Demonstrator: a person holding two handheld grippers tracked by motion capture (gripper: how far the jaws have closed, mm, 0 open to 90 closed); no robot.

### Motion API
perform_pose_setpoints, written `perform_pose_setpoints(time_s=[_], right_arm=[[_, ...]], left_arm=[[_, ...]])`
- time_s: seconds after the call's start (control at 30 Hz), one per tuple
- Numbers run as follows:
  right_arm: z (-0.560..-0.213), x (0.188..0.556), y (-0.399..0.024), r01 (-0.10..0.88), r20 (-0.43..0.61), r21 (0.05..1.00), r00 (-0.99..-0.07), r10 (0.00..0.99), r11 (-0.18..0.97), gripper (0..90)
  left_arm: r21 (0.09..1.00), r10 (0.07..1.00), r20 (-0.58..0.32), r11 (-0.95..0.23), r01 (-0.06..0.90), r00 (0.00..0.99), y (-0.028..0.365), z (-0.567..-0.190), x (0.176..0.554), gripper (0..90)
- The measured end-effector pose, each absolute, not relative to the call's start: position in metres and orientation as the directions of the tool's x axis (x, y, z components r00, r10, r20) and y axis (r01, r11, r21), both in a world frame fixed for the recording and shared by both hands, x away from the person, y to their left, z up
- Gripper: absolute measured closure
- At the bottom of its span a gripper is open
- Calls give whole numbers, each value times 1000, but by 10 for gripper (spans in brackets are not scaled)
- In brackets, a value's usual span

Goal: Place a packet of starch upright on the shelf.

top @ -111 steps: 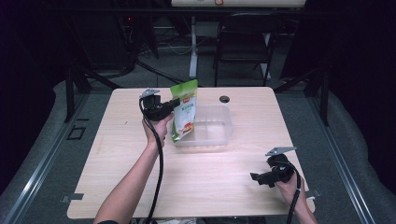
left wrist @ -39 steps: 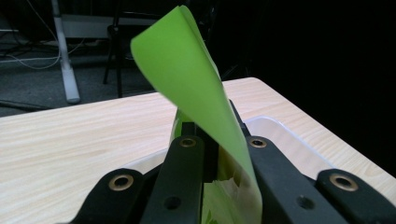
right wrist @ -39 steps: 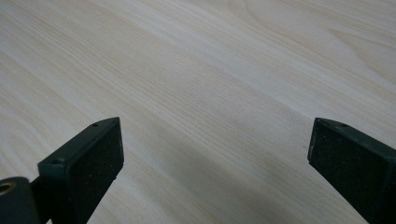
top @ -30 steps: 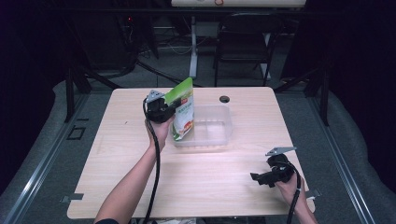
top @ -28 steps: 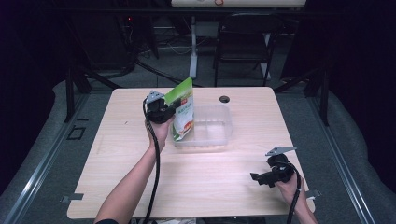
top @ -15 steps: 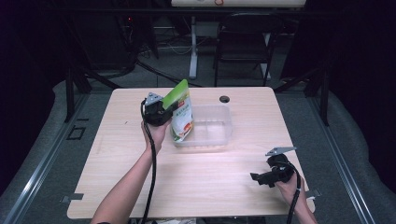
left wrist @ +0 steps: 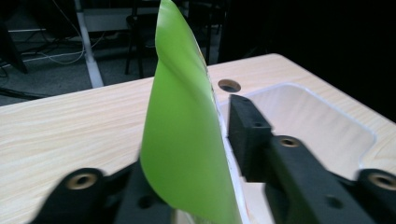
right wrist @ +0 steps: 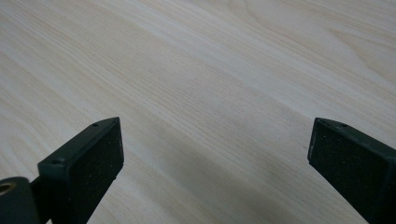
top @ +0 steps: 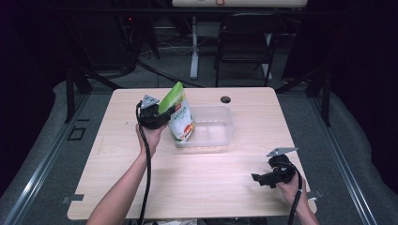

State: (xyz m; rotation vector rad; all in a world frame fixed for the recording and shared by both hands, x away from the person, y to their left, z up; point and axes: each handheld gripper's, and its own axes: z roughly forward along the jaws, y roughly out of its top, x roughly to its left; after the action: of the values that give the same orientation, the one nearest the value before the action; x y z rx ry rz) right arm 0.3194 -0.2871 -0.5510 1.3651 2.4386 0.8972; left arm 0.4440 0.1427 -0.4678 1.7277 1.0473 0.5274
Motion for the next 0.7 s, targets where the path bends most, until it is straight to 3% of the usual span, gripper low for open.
perform_pose_setpoints(time_s=[0.1,0.3,0.7], right_arm=[[-551,319,-288,700,108,602,-548,829,384,29],[-551,319,-288,697,107,605,-549,829,384,30],[-551,319,-287,699,109,605,-547,830,381,29]], left_arm=[[900,848,-108,-138,413,519,143,-465,443,526],[893,840,-114,-147,425,531,151,-459,440,358],[866,816,-98,-212,454,569,160,-440,421,180]])
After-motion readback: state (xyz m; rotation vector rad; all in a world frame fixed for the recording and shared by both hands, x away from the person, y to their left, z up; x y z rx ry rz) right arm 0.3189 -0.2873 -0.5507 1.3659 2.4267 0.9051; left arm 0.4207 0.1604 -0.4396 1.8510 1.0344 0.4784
